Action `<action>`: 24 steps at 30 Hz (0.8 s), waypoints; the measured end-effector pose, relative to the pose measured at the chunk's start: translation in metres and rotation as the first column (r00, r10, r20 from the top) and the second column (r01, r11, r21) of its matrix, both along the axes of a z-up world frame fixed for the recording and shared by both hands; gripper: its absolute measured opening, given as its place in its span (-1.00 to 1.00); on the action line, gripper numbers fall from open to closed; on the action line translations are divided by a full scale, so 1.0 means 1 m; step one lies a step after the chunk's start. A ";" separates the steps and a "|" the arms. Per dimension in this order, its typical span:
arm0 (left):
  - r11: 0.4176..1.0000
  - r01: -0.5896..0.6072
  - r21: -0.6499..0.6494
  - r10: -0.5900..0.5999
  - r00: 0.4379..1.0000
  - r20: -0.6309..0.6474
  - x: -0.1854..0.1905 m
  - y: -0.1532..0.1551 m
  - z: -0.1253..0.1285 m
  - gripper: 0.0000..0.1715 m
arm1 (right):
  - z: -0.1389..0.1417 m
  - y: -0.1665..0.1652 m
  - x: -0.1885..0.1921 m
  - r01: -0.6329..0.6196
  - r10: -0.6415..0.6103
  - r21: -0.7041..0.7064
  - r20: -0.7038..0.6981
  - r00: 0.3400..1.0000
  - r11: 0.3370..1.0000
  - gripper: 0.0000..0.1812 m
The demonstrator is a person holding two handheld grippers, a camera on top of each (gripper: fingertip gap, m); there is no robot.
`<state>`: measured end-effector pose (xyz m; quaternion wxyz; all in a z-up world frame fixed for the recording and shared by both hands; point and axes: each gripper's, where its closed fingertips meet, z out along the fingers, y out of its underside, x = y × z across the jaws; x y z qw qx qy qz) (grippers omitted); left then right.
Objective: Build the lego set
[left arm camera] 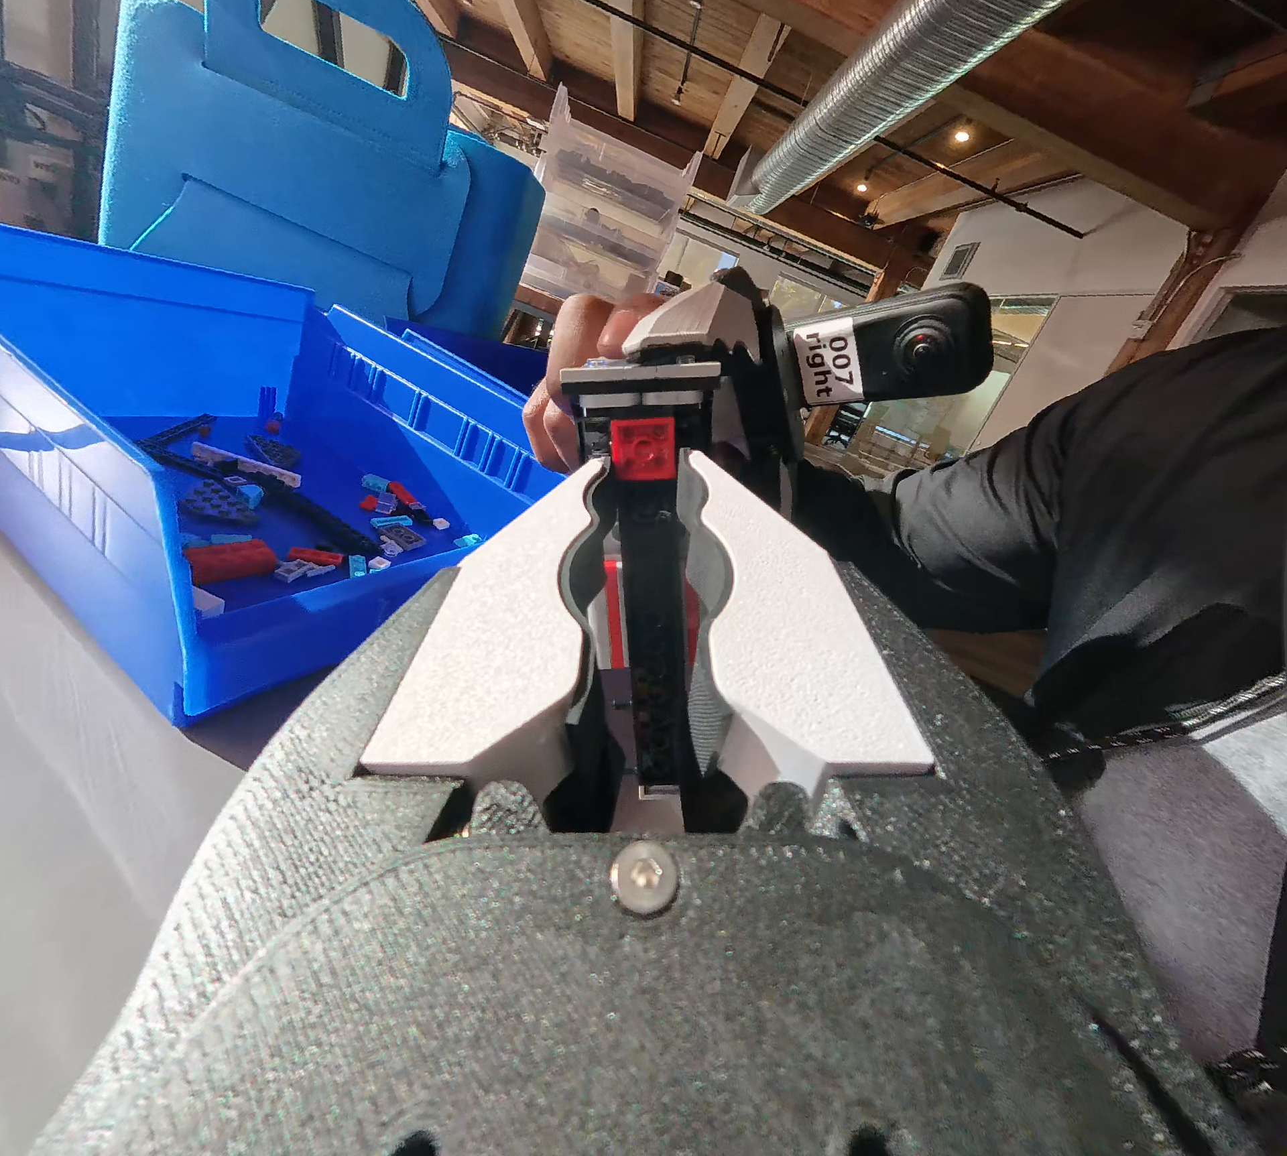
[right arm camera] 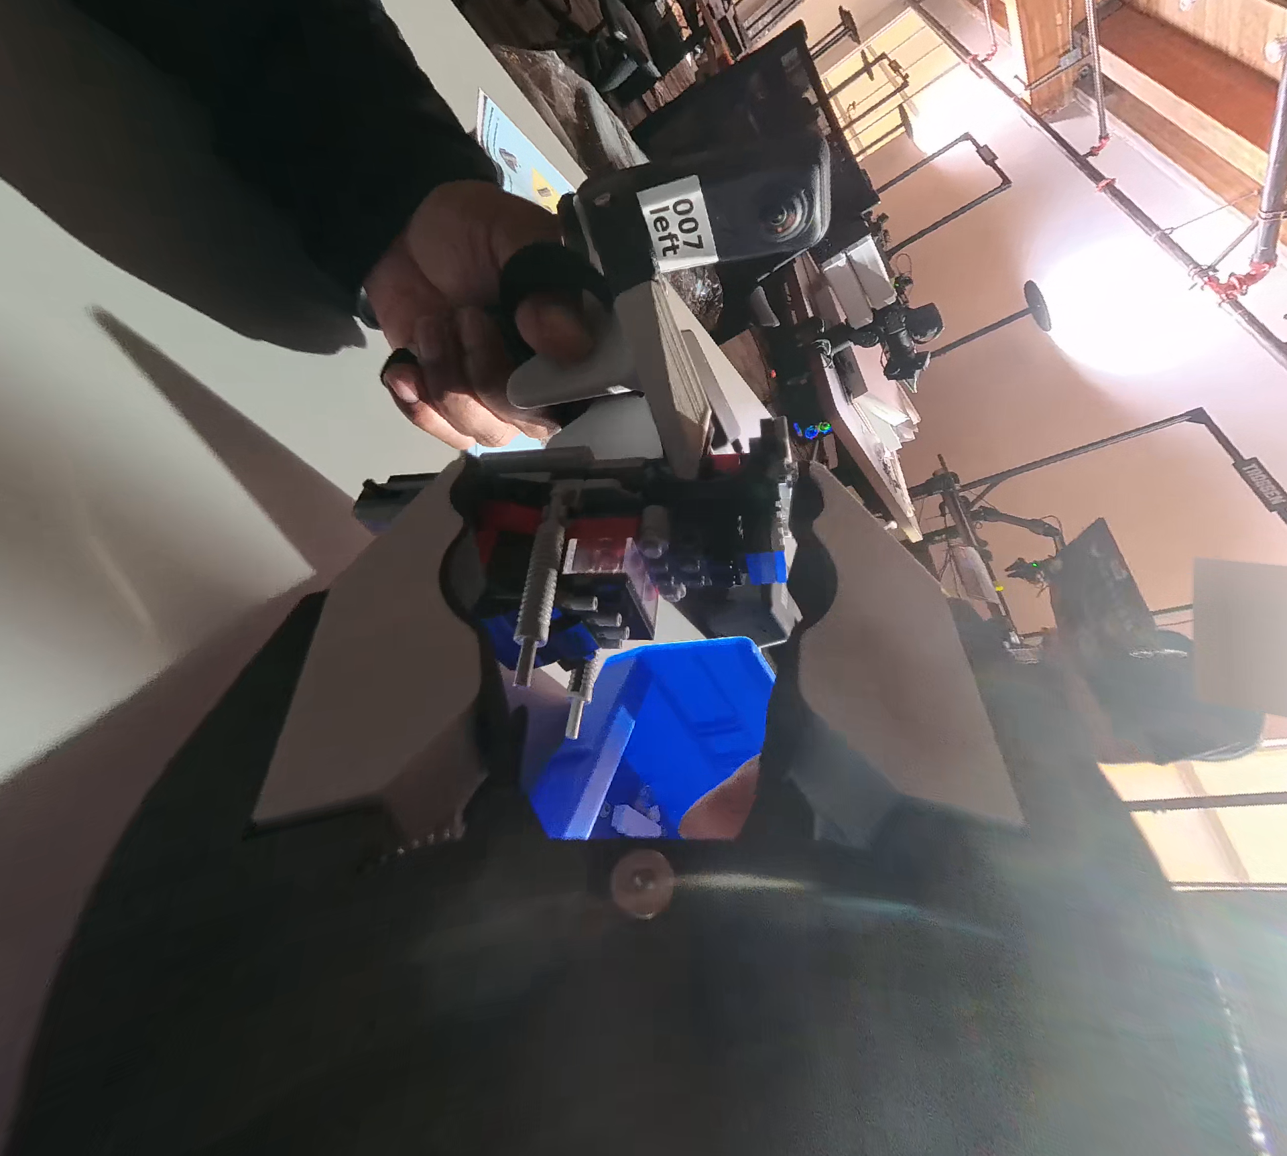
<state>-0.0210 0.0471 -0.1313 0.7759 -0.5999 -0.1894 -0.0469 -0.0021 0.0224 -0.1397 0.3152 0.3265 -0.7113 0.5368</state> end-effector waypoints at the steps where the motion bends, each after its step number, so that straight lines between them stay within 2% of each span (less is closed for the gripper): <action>1: 1.000 0.000 -0.001 0.000 1.000 -0.002 0.000 0.000 0.000 -0.81 | 0.000 0.000 0.000 -0.001 0.001 0.002 -0.003 1.000 1.000 0.01; 11: 0.999 0.009 0.037 -0.009 1.000 0.004 0.000 -0.004 0.006 -0.81 | 0.001 0.002 -0.002 0.001 -0.001 0.004 0.037 0.999 1.000 0.09; 17: 0.998 0.012 0.058 -0.013 1.000 0.026 -0.002 -0.006 0.006 -0.81 | 0.001 0.002 -0.008 0.033 -0.033 0.007 0.005 0.999 0.999 0.16; 19: 0.997 0.010 0.075 -0.012 0.999 0.035 -0.004 -0.009 0.007 -0.81 | 0.002 0.002 -0.010 0.046 -0.046 0.006 -0.011 0.999 0.999 0.11; 24: 0.993 0.016 0.113 -0.022 0.998 0.058 -0.005 -0.012 0.010 -0.81 | -0.001 0.002 -0.015 0.067 -0.066 0.009 -0.050 0.997 0.998 0.14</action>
